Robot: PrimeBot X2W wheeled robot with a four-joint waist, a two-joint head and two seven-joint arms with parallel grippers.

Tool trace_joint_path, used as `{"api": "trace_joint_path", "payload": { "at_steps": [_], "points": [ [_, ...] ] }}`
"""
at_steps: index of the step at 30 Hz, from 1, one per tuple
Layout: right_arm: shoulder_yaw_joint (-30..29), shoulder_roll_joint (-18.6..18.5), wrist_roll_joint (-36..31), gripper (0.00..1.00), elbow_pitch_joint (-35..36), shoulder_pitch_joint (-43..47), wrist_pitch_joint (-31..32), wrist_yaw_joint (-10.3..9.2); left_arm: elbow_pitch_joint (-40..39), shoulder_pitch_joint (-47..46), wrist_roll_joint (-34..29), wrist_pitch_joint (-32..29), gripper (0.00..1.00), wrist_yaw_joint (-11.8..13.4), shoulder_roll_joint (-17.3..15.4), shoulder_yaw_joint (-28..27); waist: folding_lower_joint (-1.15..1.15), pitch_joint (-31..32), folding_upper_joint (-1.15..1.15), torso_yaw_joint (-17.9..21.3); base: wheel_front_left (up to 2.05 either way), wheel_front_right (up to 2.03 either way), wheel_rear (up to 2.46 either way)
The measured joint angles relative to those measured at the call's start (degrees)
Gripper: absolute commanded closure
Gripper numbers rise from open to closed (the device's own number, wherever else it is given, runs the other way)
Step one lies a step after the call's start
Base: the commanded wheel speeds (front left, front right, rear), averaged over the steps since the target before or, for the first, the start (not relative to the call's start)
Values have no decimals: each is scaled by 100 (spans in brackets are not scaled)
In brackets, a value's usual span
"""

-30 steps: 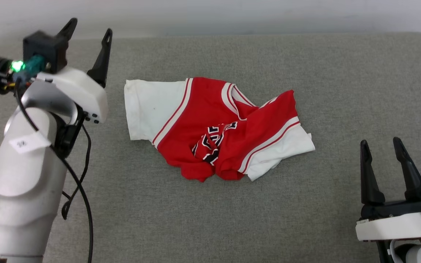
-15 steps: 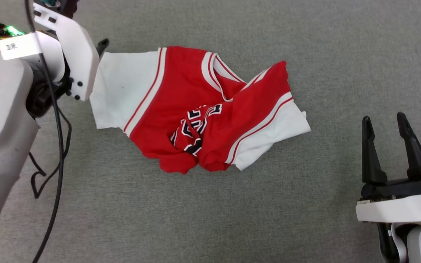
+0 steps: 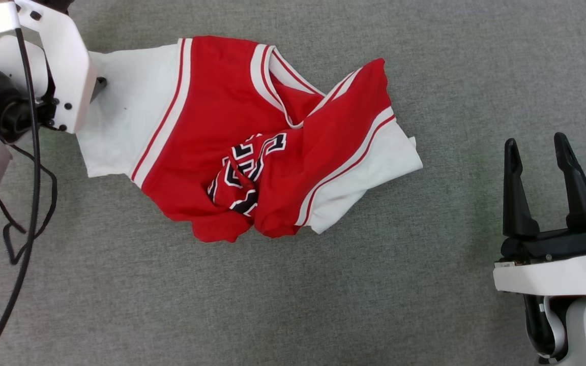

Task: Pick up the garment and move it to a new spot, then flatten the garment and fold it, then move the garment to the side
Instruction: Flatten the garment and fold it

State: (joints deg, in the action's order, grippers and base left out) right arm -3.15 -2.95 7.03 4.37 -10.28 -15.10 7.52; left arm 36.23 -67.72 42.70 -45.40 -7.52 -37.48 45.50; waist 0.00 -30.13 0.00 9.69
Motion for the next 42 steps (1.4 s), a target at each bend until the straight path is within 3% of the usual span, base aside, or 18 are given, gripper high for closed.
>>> {"api": "trace_joint_path", "payload": {
  "at_steps": [7,8,9,10,17,22,35,42],
  "points": [
    [20,0,51,0,-2,-4,0,0,23,-80,304,-166,0,3,-138,285,-1,-56,0,92,0,0,0],
    [20,0,52,0,-4,-5,0,0,23,-80,308,-125,27,3,-152,334,-1,-49,0,97,0,0,0],
    [12,0,53,0,-8,-5,0,0,33,-80,286,-45,94,3,-158,375,-1,-40,0,97,0,0,0],
    [5,0,57,0,-13,-5,0,-1,70,-80,288,40,100,2,-155,397,-1,-28,0,92,0,0,0],
    [-51,0,35,0,-66,28,0,0,394,-43,299,892,100,1,10,420,0,227,0,-11,0,0,0],
    [-199,2,-151,0,-92,279,0,-1,577,140,316,1907,100,2,7,390,0,733,0,-270,0,0,0],
    [-280,-33,-753,0,-24,168,0,0,843,586,292,2951,100,21,-220,368,-1,1375,0,-1011,0,0,0],
    [481,-1065,-680,0,-627,-739,48,0,788,668,241,3288,100,46,-142,390,-1,1600,0,-1190,0,0,0]
  ]
}}
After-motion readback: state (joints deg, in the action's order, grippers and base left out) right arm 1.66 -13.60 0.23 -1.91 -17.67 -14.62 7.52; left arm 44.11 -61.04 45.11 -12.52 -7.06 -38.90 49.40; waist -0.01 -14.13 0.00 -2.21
